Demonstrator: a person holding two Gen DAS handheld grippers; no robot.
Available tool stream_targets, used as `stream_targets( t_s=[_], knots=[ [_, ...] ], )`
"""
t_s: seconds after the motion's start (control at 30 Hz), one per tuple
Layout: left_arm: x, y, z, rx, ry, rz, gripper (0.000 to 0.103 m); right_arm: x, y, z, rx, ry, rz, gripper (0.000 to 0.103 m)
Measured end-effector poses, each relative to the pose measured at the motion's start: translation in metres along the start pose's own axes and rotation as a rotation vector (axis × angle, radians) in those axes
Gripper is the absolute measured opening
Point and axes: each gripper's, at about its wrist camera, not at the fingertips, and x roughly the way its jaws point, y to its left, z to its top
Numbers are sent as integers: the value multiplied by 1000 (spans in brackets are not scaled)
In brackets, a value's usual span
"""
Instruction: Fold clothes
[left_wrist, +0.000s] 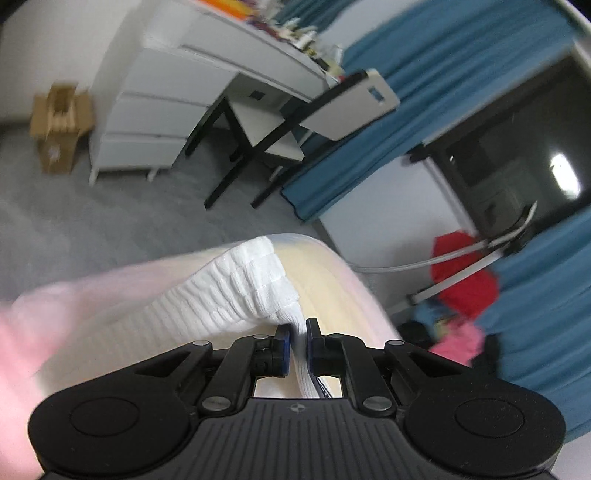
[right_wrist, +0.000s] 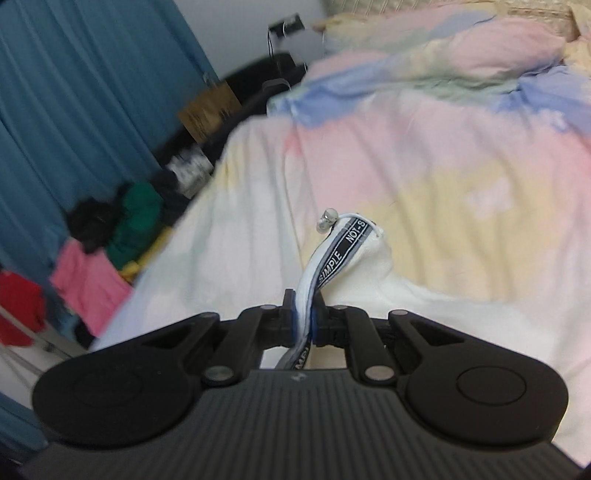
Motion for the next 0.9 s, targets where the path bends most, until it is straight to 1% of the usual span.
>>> stream_targets(
  t_s=[0.07,0.1,0.17,0.23,0.3,0.33,0.37,0.4,0.43,0.47,0.5,0.53,0.57,0.6,0.63,0.67,0.7,0.8,0.9],
  knots=[
    [47,-19,-6,53,9,52,9,35,19,-12,-41,13,-36,11],
    [69,-23,-9,63,20,79,9,51,27,-18,-62,18,-50,11],
    [99,-28,-17,85,41,125,9,69,32,-29,-97,22,-75,11],
    [116,-29,-25,129,46,148,11,81,36,-38,-123,25,-98,11],
    [121,-25,-29,151,55,151,15,79,33,-39,-132,20,-88,13],
    [118,-23,-30,153,60,133,15,76,31,-39,-135,17,-80,15],
    [114,-19,-30,154,64,111,22,72,29,-38,-138,16,-69,18],
    [107,-16,-29,154,77,79,36,67,27,-36,-139,21,-53,21],
    [100,-12,-29,154,91,44,43,59,23,-34,-137,26,-26,27],
    [92,-11,-29,170,102,19,54,49,17,-33,-130,27,6,30],
    [80,-10,-33,200,100,-4,57,38,10,-33,-113,26,40,32],
    [67,-9,-36,233,93,-27,58,23,1,-35,-80,19,74,38],
    [54,-8,-40,266,87,-51,65,9,-8,-37,-52,16,105,43],
    [39,-5,-45,278,74,-75,76,-4,-16,-41,-32,19,131,45],
    [22,-1,-51,283,59,-100,81,-18,-25,-45,-12,24,157,50],
    [6,5,-56,281,46,-122,84,-31,-33,-51,11,36,182,54],
    [-9,12,-62,275,40,-145,84,-44,-43,-56,41,52,208,56],
    [-46,43,-79,232,48,-193,85,-78,-75,-70,119,96,270,56],
    [-70,84,-87,137,78,-240,85,-100,-107,-76,185,151,272,56]
  ],
)
